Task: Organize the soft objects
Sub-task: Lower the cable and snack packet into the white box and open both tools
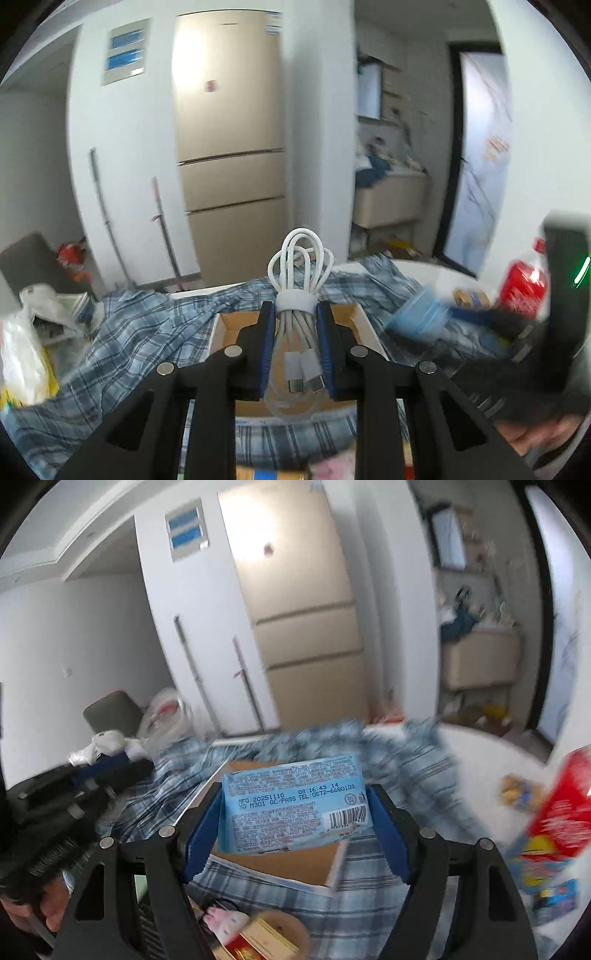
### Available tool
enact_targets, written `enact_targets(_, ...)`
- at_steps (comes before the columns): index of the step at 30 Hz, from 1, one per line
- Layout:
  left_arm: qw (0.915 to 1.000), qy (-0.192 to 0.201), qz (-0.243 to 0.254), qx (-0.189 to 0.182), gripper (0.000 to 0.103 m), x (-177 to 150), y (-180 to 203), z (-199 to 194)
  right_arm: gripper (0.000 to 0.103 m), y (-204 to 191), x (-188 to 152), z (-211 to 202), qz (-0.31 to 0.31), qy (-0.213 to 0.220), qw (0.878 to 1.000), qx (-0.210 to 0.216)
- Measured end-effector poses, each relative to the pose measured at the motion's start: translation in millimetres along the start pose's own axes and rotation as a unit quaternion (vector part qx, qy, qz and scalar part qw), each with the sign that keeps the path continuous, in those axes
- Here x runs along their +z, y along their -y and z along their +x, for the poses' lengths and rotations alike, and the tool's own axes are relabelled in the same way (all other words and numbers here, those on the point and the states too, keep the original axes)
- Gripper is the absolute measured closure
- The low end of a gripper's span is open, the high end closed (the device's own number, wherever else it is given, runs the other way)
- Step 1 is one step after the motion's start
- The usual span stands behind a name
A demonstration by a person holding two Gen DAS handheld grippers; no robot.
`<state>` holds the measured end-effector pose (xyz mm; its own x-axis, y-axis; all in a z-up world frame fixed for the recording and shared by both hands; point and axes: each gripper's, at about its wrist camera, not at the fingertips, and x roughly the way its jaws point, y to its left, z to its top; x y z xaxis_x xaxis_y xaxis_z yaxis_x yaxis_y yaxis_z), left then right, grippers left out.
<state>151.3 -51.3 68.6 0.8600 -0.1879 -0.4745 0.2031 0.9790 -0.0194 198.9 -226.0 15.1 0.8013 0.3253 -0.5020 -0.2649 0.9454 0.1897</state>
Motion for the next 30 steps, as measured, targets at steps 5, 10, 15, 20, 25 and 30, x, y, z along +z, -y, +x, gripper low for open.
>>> enact_targets(5, 1.0000, 0.004, 0.000, 0.008, 0.079, -8.3, -13.1, 23.1, 0.028, -0.7, -24.5, 84.5, -0.012, -0.103, 0.995, 0.016)
enact_targets(10, 0.9996, 0.007, -0.009, 0.025, 0.079, -26.0, -26.1, 44.0, 0.028, 26.3, -42.8, 116.5, 0.058, -0.159, 0.985, 0.031)
enact_targets(15, 0.9992, -0.020, -0.020, 0.027, 0.079, -44.8, -33.2, 65.2, 0.028, 25.9, -47.0, 118.0, 0.042, -0.159, 0.986, 0.020)
enact_targets(20, 0.9984, -0.047, -0.026, 0.019, 0.079, -56.5, -38.4, 75.6, 0.028, 28.8, -45.3, 119.2, 0.037, -0.157, 0.987, 0.013)
enact_targets(25, 0.9966, -0.068, -0.036, 0.027, 0.079, -62.5, -46.7, 89.3, 0.028, 28.8, -47.1, 116.3, 0.031, -0.152, 0.988, 0.011)
enact_targets(30, 0.9955, -0.073, -0.055, 0.024, 0.079, -65.7, -55.9, 100.4, 0.025, 20.4, -49.8, 119.2, 0.019, -0.155, 0.988, 0.018)
